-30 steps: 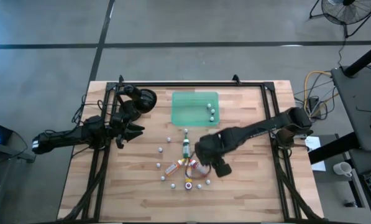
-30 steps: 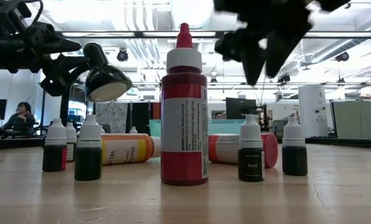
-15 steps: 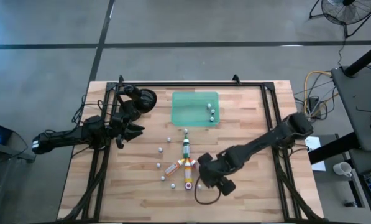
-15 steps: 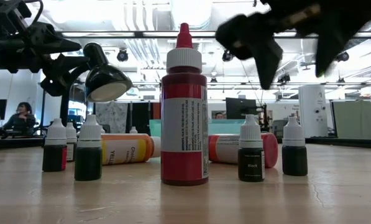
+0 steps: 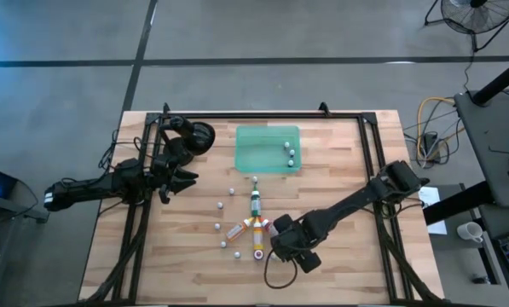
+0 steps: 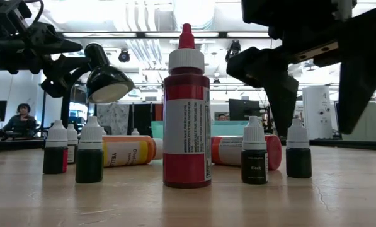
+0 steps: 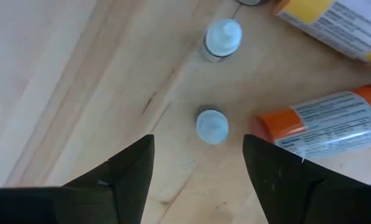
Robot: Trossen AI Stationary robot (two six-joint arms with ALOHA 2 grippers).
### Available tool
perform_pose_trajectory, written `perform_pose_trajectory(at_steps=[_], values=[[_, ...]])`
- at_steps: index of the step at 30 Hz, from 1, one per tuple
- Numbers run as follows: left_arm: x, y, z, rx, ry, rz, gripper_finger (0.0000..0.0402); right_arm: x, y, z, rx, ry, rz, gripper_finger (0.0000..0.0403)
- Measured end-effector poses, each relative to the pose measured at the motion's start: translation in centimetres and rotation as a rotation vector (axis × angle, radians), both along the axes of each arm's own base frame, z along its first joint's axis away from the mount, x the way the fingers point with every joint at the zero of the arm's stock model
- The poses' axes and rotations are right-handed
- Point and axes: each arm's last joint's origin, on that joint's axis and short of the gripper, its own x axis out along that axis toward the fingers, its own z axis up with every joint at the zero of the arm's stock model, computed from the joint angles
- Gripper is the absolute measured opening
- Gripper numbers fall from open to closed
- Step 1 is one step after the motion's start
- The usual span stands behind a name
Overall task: Pick & Place food coloring
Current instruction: Put the bottom right small green food coloring bottle into the bin
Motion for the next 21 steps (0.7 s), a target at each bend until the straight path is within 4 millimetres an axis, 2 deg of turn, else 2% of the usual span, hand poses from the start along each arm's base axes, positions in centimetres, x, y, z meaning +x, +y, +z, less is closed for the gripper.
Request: perform_pose_trajectory(at_steps=[6,14,21], values=[[0.0,0.0,0.0,0.0,0.0,0.0,0.0106,0.3,0.2,-0.3,0.011,-0.014,0.002,0.0229],[0.0,0.0,0.0,0.0,0.0,0.001,0.0106,0.8,0.5,-1.8,0.006,0.0,-0.016,0.0214],[0.0,0.0,0.0,0.0,0.0,0.001,0.0106,0.6,0.3,-1.8,0.002,0.021,-0.057,0.0195]])
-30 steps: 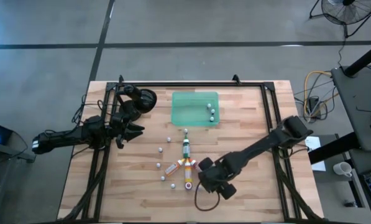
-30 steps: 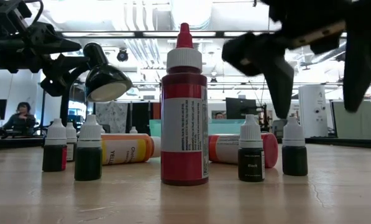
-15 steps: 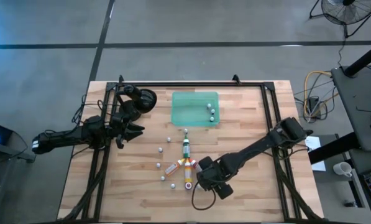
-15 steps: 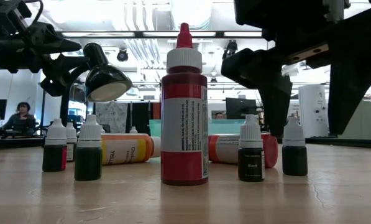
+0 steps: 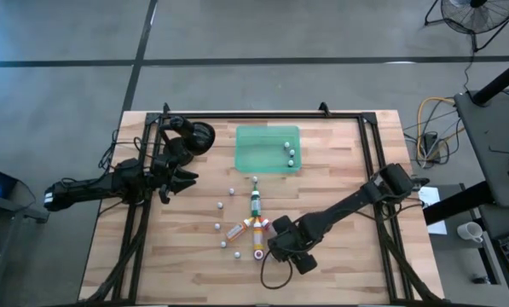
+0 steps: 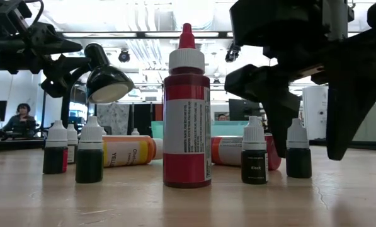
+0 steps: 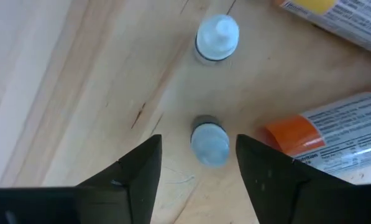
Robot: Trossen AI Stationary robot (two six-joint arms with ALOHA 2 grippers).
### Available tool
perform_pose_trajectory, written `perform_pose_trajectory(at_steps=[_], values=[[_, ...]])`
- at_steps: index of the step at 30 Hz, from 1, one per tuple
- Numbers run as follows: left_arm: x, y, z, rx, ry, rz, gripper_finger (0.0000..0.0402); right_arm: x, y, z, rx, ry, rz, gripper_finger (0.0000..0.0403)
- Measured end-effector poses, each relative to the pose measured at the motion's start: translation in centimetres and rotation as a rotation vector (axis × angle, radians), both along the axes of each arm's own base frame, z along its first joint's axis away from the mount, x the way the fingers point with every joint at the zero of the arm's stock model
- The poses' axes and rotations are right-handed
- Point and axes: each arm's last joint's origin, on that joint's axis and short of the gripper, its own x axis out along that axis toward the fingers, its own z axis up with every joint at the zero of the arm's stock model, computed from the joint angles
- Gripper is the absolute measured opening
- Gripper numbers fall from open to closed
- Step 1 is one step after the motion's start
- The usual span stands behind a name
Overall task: Pick & Place food coloring
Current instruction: Put the bottom right small green food coloring bottle into the bin
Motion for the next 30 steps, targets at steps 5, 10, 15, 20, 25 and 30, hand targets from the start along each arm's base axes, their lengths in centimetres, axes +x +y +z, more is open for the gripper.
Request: perform_pose_trajectory(at_steps=[5,10,15,20,25,30], values=[[0.0,0.0,0.0,0.0,0.0,0.0,0.0106,0.1,-0.1,0.3,0.008,-0.013,-0.051,0.018],[0.0,0.0,0.0,0.0,0.0,-0.001,0.0106,0.1,-0.1,0.4,0.004,-0.019,-0.078,0.0167],[0.0,0.0,0.0,0.0,0.0,0.0,0.0106,0.2,-0.1,0.4,0.006,-0.023,-0.079,0.0158],[0.0,0.0,0.0,0.0,0.0,0.0,0.0106,0.2,-0.2,0.5,0.006,-0.026,-0.078,0.014],[0.0,0.0,0.0,0.0,0.0,0.0,0.0106,0.6,0.0,1.1,0.029,-0.042,-0.109,0.0107],[0.0,0.0,0.0,0.0,0.0,-0.001,0.0106,0.8,-0.1,1.8,0.029,-0.039,-0.117,0.0064]])
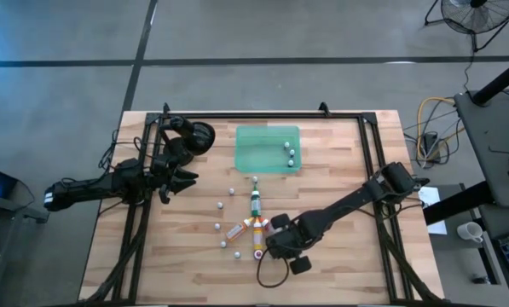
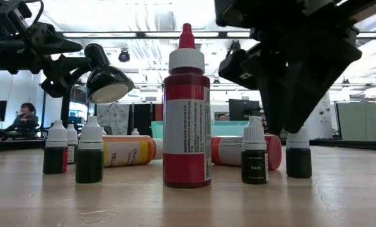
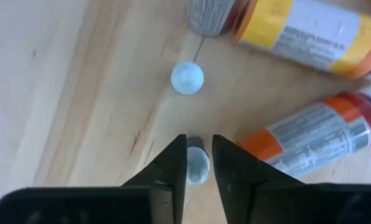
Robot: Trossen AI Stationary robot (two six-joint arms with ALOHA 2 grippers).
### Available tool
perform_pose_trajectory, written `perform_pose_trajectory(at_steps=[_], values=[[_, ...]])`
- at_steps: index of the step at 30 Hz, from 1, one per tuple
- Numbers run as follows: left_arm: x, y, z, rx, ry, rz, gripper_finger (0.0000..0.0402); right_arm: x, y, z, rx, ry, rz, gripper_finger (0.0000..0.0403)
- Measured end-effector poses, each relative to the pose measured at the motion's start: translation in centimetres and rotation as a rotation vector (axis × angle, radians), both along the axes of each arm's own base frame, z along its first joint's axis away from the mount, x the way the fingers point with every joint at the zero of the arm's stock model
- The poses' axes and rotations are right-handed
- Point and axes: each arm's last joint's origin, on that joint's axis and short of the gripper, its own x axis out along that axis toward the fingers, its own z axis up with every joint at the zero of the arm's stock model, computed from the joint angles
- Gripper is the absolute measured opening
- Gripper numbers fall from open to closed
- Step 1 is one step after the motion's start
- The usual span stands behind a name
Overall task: Pick & Place food coloring
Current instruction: Put the bottom right small green food coloring bottle into the bin
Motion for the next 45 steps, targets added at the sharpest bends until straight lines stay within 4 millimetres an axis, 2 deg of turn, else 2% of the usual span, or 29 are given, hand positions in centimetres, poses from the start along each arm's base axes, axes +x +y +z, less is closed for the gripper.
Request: perform_pose_trajectory(at_steps=[3,7,19,25,45], values=[[0.0,0.0,-0.01,0.0,0.0,0.0,0.0106,-0.12,-0.06,-0.06,0.0,0.018,-0.024,0.0047],[0.0,0.0,-0.01,0.0,0.0,0.0,0.0106,-0.16,-0.07,-0.11,0.007,0.029,-0.062,0.005],[0.0,-0.01,0.0,0.0,0.0,-0.001,0.0106,-0.15,-0.07,-0.15,-0.003,0.022,-0.026,0.0152],[0.0,-0.01,-0.01,0.0,0.0,0.0,0.0106,-0.58,-0.28,-0.38,-0.031,0.059,0.005,0.0176],[0.0,0.0,-0.01,0.0,0.0,0.0,0.0106,-0.71,-0.33,-0.83,-0.039,0.076,0.013,0.0088]])
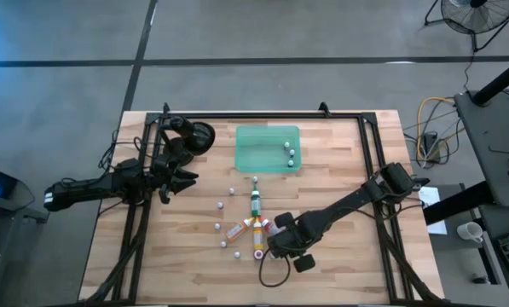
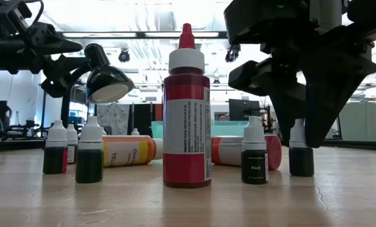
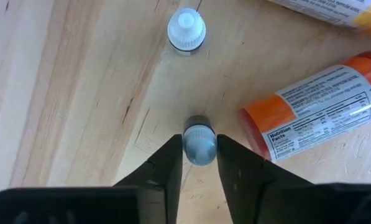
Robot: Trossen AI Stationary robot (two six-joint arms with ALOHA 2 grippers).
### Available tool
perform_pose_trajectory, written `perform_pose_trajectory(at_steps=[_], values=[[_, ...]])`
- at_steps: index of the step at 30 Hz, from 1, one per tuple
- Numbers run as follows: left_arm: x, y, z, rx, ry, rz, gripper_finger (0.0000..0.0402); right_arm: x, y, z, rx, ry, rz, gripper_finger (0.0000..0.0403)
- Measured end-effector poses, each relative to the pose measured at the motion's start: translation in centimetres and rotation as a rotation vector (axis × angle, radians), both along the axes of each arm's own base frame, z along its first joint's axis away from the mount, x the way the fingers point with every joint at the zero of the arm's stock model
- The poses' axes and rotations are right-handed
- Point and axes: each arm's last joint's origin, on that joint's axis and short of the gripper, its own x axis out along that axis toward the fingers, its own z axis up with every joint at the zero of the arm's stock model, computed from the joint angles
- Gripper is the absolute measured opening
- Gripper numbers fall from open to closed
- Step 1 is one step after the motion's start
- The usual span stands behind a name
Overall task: Pick & Place food coloring
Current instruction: Put the bottom right small green food coloring bottle into the bin
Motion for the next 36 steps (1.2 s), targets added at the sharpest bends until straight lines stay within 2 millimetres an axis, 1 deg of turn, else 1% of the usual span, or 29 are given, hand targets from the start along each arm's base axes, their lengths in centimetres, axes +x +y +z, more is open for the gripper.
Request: perform_pose_trajectory(at_steps=[6,9,13,16,18,20,23,26,29,32,36], values=[[0.0,0.0,0.0,0.0,0.0,0.0,0.0106,0.0,-0.1,0.3,0.005,-0.002,-0.018,0.0059],[0.0,0.0,0.0,0.0,0.0,0.0,0.0106,0.2,-0.1,1.1,0.008,-0.001,-0.038,0.0053],[0.0,0.0,0.0,0.0,0.0,0.0,0.0106,0.4,-0.6,3.8,0.027,-0.017,-0.093,0.0052],[0.0,0.0,0.0,0.0,0.0,0.0,0.0106,0.5,-2.1,6.3,0.057,-0.055,-0.229,0.0052],[0.0,0.0,0.0,0.0,0.0,0.0,0.0106,0.4,-3.7,7.9,0.036,-0.098,-0.356,0.0052],[0.0,0.0,0.0,0.0,0.0,0.0,0.0106,0.3,-5.8,9.2,-0.01,-0.144,-0.507,0.0051],[0.0,0.0,0.0,0.0,0.0,0.0,0.0106,0.3,-9.5,10.7,-0.043,-0.213,-0.74,0.0051],[0.0,0.0,0.0,0.0,0.0,0.0,0.0106,0.5,-13.4,11.7,-0.035,-0.25,-0.933,0.0051],[0.0,0.0,0.0,0.0,0.0,0.0,0.0106,0.7,-16.9,12.2,-0.035,-0.259,-1.071,0.005],[0.0,0.0,0.0,0.0,0.0,0.0,0.0106,0.7,-20.1,12.6,-0.038,-0.273,-1.16,0.0052],[0.0,0.0,0.0,0.0,0.0,0.0,0.0106,0.6,-24.1,11.9,-0.065,-0.25,-1.247,0.0054]])
